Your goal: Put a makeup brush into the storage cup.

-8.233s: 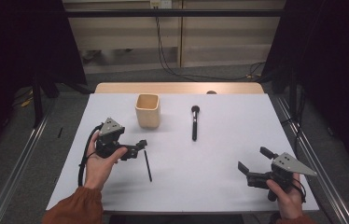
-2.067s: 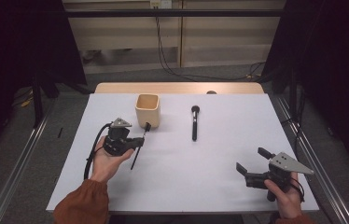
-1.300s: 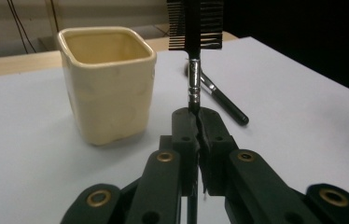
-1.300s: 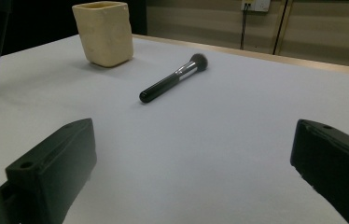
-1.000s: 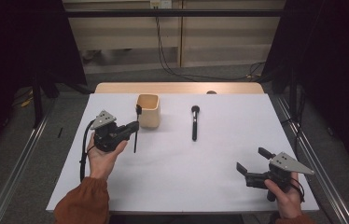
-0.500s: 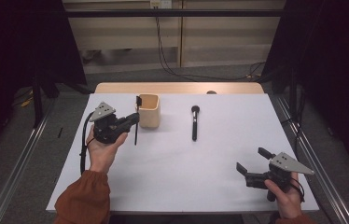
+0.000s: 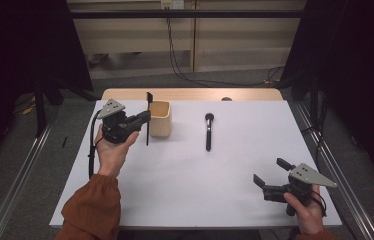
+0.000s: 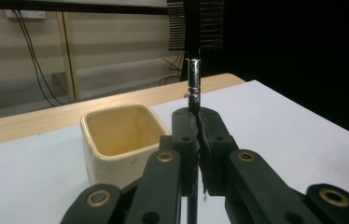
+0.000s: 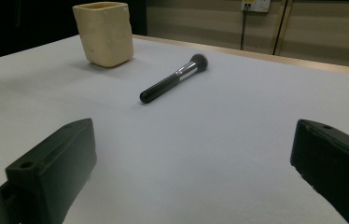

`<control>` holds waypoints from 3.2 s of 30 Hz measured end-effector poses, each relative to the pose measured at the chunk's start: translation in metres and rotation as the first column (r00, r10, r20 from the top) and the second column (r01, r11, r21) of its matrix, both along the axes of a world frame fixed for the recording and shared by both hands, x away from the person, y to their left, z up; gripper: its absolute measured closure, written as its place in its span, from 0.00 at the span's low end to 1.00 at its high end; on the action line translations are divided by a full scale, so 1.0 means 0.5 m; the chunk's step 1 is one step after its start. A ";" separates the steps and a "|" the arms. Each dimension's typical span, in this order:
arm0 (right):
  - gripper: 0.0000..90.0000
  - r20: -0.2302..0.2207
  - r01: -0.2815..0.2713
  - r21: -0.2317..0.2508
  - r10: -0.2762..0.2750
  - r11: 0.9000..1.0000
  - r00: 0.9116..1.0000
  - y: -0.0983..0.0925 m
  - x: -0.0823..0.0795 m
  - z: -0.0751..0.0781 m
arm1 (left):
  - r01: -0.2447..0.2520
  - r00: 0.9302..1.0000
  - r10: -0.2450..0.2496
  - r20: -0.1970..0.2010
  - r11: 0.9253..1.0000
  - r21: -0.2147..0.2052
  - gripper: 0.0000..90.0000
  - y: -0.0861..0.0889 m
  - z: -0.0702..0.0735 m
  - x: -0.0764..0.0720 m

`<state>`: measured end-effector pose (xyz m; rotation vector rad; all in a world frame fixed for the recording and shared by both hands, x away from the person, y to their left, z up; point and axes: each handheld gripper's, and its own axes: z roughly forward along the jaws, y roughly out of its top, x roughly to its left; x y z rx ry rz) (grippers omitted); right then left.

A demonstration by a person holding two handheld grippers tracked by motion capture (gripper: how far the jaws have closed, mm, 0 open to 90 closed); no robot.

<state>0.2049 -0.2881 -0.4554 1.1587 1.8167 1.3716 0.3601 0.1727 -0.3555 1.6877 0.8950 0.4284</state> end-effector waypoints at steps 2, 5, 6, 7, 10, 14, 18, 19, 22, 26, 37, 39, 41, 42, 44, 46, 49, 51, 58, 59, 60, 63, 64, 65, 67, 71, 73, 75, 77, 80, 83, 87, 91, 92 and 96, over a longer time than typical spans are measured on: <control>0.00 -0.002 0.002 0.003 -0.002 1.000 1.000 0.000 0.000 0.000 | -0.006 1.000 0.006 0.002 1.000 -0.006 0.96 -0.001 0.003 0.004; 0.00 -0.002 0.004 0.004 -0.004 1.000 1.000 0.000 0.001 0.000 | -0.010 1.000 0.010 0.010 1.000 -0.007 0.96 -0.004 0.008 0.010; 0.00 -0.003 0.004 0.004 -0.004 1.000 1.000 0.000 0.000 0.000 | -0.010 1.000 0.010 0.015 1.000 -0.001 0.96 -0.005 0.010 0.013; 0.00 -0.002 0.004 0.004 -0.004 1.000 1.000 0.000 0.000 0.000 | -0.011 1.000 0.011 0.017 1.000 0.005 0.96 -0.007 0.012 0.014; 0.00 0.000 0.002 0.003 -0.002 1.000 1.000 0.001 0.001 0.000 | -0.010 1.000 0.010 0.022 1.000 0.003 0.96 -0.012 0.019 0.021; 0.00 -0.003 0.003 0.004 -0.003 1.000 1.000 0.000 0.000 0.000 | -0.011 0.999 0.011 0.031 1.000 0.000 0.96 -0.017 0.027 0.032; 0.00 -0.004 0.003 0.005 -0.003 1.000 1.000 -0.001 0.000 -0.001 | -0.022 0.999 0.022 0.039 1.000 0.003 0.96 -0.026 0.037 0.045; 0.00 -0.003 0.001 0.003 -0.001 1.000 1.000 -0.001 0.000 -0.001 | -0.025 0.999 0.024 0.048 1.000 0.009 0.96 -0.028 0.040 0.047; 0.00 -0.004 0.001 0.003 -0.001 1.000 1.000 -0.002 0.000 0.000 | -0.038 0.997 0.037 0.061 0.999 0.009 0.96 -0.033 0.052 0.055; 0.00 -0.004 0.000 0.003 0.000 1.000 1.000 -0.002 -0.001 0.000 | -0.040 0.996 0.040 0.077 0.999 0.000 0.96 -0.038 0.060 0.066; 0.00 -0.002 0.002 0.006 -0.002 1.000 1.000 -0.002 -0.001 -0.001 | -0.063 0.996 0.065 0.065 0.997 -0.039 0.96 -0.036 0.062 0.103; 0.00 -0.004 0.002 0.007 -0.002 1.000 1.000 -0.003 -0.001 -0.001 | -0.065 0.995 0.067 0.068 0.997 -0.040 0.96 -0.035 0.064 0.108; 0.00 -0.004 0.002 0.007 -0.002 1.000 1.000 -0.003 -0.001 -0.001 | -0.068 0.995 0.071 0.075 0.997 -0.042 0.96 -0.035 0.067 0.112; 0.00 -0.004 0.001 0.006 -0.001 1.000 1.000 -0.003 -0.001 -0.001 | -0.072 0.994 0.075 0.077 0.996 -0.044 0.96 -0.034 0.069 0.115; 0.00 -0.004 0.002 0.006 -0.002 1.000 1.000 -0.003 -0.001 -0.001 | -0.073 0.994 0.077 0.073 0.996 -0.046 0.96 -0.034 0.070 0.118; 0.00 -0.004 0.003 0.009 -0.003 1.000 1.000 -0.003 -0.001 -0.001 | -0.073 0.994 0.076 0.076 0.996 -0.041 0.96 -0.034 0.069 0.122; 0.00 -0.004 0.003 0.010 -0.003 1.000 1.000 -0.003 -0.001 0.000 | -0.077 0.994 0.080 0.075 0.996 -0.041 0.96 -0.034 0.070 0.128; 0.00 -0.003 0.003 0.010 -0.003 1.000 1.000 -0.002 -0.001 -0.001 | -0.081 0.993 0.083 0.078 0.996 -0.039 0.96 -0.035 0.070 0.133; 0.00 -0.004 0.001 0.006 -0.001 1.000 1.000 -0.003 -0.001 -0.001 | -0.083 0.992 0.086 0.089 0.996 -0.038 0.96 -0.038 0.079 0.144; 0.00 -0.005 0.001 0.006 -0.001 1.000 1.000 -0.003 -0.001 -0.001 | -0.086 0.992 0.089 0.087 0.995 -0.046 0.96 -0.039 0.080 0.146; 0.00 -0.005 0.002 0.006 -0.002 1.000 1.000 -0.003 -0.001 -0.001 | -0.088 0.992 0.092 0.086 0.995 -0.055 0.96 -0.040 0.081 0.149; 0.00 -0.005 0.001 0.006 -0.001 1.000 1.000 -0.003 -0.001 -0.001 | -0.097 0.990 0.102 0.095 0.994 -0.055 0.96 -0.046 0.086 0.155; 0.00 -0.004 0.001 0.006 -0.001 1.000 1.000 -0.003 -0.001 -0.001 | -0.101 0.989 0.105 0.103 0.994 -0.043 0.96 -0.049 0.089 0.157; 0.00 -0.004 0.002 0.009 -0.002 1.000 1.000 -0.002 -0.001 -0.001 | -0.099 0.989 0.103 0.106 0.994 -0.042 0.96 -0.051 0.090 0.159; 0.00 -0.005 0.002 0.010 -0.002 1.000 1.000 -0.003 -0.002 -0.001 | -0.098 0.988 0.102 0.113 0.995 -0.036 0.96 -0.054 0.091 0.161; 0.00 -0.005 0.002 0.010 -0.002 1.000 1.000 -0.003 -0.002 -0.001 | -0.089 0.989 0.090 0.114 0.996 -0.014 0.96 -0.064 0.084 0.168; 0.00 -0.006 0.003 0.013 -0.003 1.000 1.000 -0.002 -0.002 -0.001 | -0.088 0.990 0.089 0.110 0.996 -0.009 0.96 -0.067 0.077 0.172; 0.00 -0.005 0.001 0.013 -0.001 1.000 1.000 -0.002 -0.002 -0.001 | -0.090 0.990 0.091 0.107 0.996 -0.008 0.96 -0.070 0.071 0.175; 0.00 -0.005 0.001 0.013 -0.001 1.000 1.000 -0.002 -0.002 -0.001 | -0.092 0.990 0.092 0.105 0.996 -0.005 0.96 -0.073 0.067 0.178; 0.00 -0.006 0.002 0.013 -0.002 1.000 1.000 -0.002 -0.002 -0.001 | -0.097 0.990 0.097 0.105 0.995 -0.002 0.96 -0.076 0.063 0.181; 0.00 -0.006 0.001 0.014 -0.001 1.000 1.000 -0.002 -0.003 -0.001 | -0.107 0.989 0.106 0.106 0.994 0.005 0.95 -0.080 0.057 0.184; 0.00 -0.006 0.000 0.013 0.001 1.000 1.000 -0.002 -0.003 -0.001 | -0.102 0.991 0.101 0.090 0.995 0.005 0.96 -0.083 0.046 0.189; 0.00 -0.004 -0.002 0.008 0.002 1.000 1.000 -0.003 -0.003 -0.001 | -0.094 0.992 0.093 0.081 0.995 0.011 0.95 -0.088 0.034 0.192; 0.00 -0.004 -0.003 0.008 0.003 1.000 1.000 -0.003 -0.003 -0.001 | -0.093 0.992 0.092 0.081 0.996 0.015 0.95 -0.089 0.031 0.193; 0.00 -0.007 -0.001 0.014 0.001 1.000 1.000 -0.002 -0.003 -0.001 | -0.090 0.993 0.089 0.072 0.996 0.013 0.95 -0.090 0.023 0.194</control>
